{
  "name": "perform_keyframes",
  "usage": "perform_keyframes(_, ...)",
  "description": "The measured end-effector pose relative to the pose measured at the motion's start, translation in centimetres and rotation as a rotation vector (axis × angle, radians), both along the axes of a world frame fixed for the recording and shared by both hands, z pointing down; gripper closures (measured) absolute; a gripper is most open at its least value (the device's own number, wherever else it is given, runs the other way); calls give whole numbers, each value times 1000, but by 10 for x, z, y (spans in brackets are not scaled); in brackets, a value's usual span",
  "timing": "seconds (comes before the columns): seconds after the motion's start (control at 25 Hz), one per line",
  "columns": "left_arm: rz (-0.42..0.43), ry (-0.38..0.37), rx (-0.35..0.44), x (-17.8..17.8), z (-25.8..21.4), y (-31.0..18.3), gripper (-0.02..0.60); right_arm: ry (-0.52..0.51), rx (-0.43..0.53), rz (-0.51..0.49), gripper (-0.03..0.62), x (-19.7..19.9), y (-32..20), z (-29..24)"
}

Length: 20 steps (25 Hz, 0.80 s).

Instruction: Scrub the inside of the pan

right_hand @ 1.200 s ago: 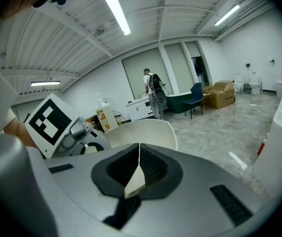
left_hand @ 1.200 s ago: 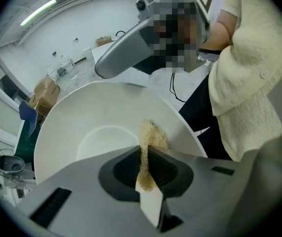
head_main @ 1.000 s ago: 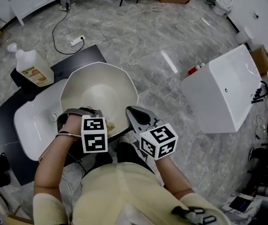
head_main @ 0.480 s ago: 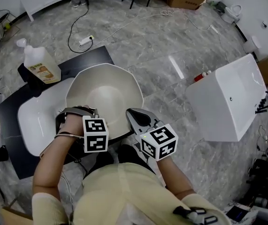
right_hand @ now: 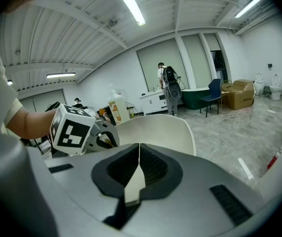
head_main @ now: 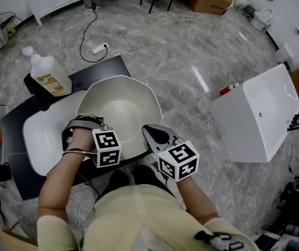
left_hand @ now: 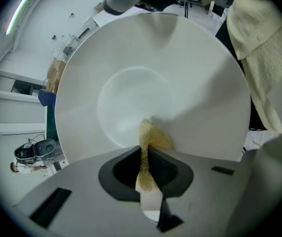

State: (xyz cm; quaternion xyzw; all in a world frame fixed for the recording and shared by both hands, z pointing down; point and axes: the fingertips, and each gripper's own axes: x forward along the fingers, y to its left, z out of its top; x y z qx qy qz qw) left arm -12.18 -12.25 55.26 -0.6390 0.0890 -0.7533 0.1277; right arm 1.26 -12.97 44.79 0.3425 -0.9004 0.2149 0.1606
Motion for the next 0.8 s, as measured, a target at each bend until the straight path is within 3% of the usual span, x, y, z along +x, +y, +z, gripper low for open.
perform_keyframes(0.28,-18,-48,100,-16,4,-30,541,-8,-15,12,577,1,-3,4)
perform_keyframes(0.48,1,-97,267,-20,-4,-64,541,-13,-15,36,577,10,-7,1)
perform_keyframes(0.8,-20,-68,402,-17,-12,-97,541,-18,-28,73,577,23,-11,3)
